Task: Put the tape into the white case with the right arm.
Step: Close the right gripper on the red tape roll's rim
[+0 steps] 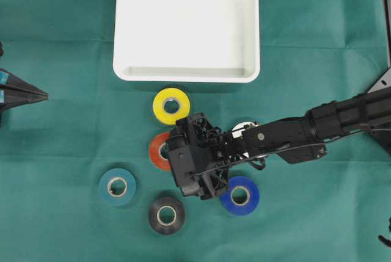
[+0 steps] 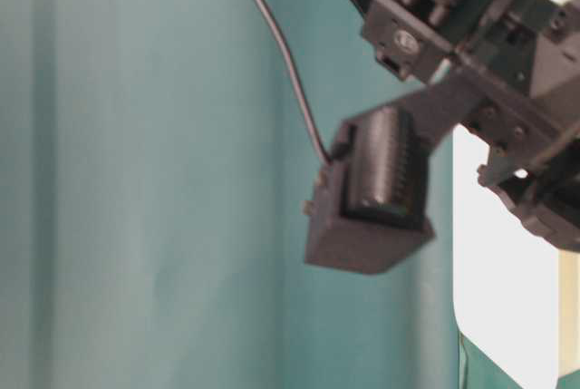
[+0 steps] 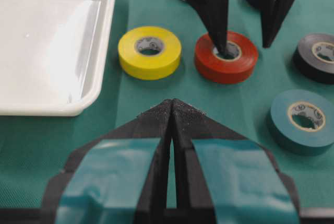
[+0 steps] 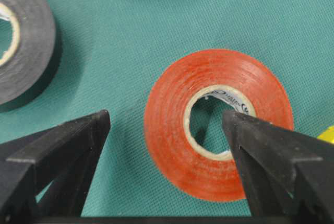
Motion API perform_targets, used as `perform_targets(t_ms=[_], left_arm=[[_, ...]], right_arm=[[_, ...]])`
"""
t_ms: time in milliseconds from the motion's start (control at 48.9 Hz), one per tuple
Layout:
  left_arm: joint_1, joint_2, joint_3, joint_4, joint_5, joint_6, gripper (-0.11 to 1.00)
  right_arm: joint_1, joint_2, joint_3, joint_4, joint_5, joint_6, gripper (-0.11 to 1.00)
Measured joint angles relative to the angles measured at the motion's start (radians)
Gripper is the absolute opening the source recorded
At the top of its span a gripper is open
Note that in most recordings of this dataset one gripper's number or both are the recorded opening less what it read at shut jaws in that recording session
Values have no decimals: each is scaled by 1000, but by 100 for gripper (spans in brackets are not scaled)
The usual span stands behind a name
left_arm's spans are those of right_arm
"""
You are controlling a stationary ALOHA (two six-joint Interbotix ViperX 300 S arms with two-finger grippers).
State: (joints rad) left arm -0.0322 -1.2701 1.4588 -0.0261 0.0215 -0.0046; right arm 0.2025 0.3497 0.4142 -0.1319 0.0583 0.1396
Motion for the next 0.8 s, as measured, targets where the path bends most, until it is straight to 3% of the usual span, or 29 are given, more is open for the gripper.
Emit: perform_targets(t_ms=[123, 204, 348, 429, 798], left_arm=[[0, 0, 0, 0, 0, 0, 1], [0, 0, 0, 0, 0, 0, 1], [0, 2, 2, 0, 0, 2, 1], [0, 0, 2, 0, 0, 0, 1], [0, 0, 3, 0, 0, 0, 1]], right_arm=[[-3, 18, -18, 0, 3, 2, 72], [-5, 26, -28, 0, 8, 2, 65], [-3, 26, -38, 0, 35, 2, 26], [0, 26, -48, 0, 64, -2, 12], [-2, 28, -63, -2, 104, 0, 3]])
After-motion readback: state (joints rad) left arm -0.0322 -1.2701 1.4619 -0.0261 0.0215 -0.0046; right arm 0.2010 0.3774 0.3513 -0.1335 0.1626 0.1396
